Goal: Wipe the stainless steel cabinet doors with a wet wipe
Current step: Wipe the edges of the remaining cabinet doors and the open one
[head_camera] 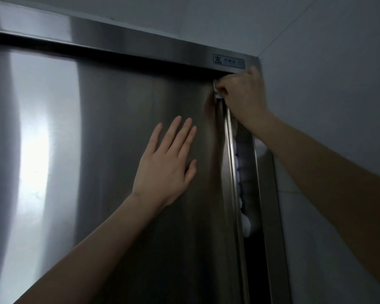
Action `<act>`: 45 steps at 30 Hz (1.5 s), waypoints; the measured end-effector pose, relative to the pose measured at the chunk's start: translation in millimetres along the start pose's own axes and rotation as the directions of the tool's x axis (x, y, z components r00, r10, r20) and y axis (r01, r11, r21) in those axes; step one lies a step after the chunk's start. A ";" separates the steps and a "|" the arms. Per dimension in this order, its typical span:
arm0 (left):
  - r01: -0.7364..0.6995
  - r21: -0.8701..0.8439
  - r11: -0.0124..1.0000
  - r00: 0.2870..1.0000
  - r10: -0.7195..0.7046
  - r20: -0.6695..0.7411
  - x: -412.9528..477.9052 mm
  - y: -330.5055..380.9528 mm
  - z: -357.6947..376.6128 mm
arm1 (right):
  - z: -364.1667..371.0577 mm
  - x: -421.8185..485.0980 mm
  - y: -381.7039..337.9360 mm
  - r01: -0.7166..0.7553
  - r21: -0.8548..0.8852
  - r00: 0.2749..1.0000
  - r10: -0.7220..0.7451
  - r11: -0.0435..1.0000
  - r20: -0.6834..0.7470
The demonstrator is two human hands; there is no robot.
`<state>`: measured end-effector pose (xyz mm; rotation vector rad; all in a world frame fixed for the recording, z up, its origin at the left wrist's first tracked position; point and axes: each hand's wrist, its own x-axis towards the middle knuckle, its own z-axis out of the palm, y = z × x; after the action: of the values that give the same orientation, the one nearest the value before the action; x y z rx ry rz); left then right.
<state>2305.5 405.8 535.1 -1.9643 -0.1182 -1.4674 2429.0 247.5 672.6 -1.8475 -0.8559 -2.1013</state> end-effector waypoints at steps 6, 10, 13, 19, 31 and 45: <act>0.005 -0.011 1.000 1.000 -0.005 0.003 0.7 0.3 -0.6 | -0.7 -37.4 -14.1 -0.098 0.235 0.992 0.113 0.967 -0.052; 0.004 -0.012 1.000 1.000 -0.004 -0.002 1.1 0.3 -0.4 | -5.5 -38.4 -8.1 -0.009 0.216 0.998 0.024 0.976 -0.066; 0.004 -0.009 1.000 1.000 -0.004 -0.012 0.9 1.5 0.7 | -1.8 -1.6 -0.2 -0.052 0.198 0.996 0.065 0.979 -0.062; 0.006 -0.012 1.000 1.000 -0.006 -0.015 1.1 2.6 2.7 | 2.2 -33.3 -14.2 -0.179 0.473 0.971 0.233 0.863 -0.056; -0.001 -0.036 0.999 0.999 -0.001 -0.038 0.7 2.7 5.1 | -15.1 -101.6 -35.2 -0.280 0.600 0.952 0.299 0.750 0.071; 0.032 -0.072 0.997 0.999 -0.033 -0.018 -27.1 27.5 8.0 | -27.3 -220.2 -88.8 -0.398 0.647 0.887 0.453 0.651 0.091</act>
<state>2314.5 397.5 497.6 -2.0134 -0.0904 -1.5301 2401.8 257.6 435.3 -1.3886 -0.8722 -1.3260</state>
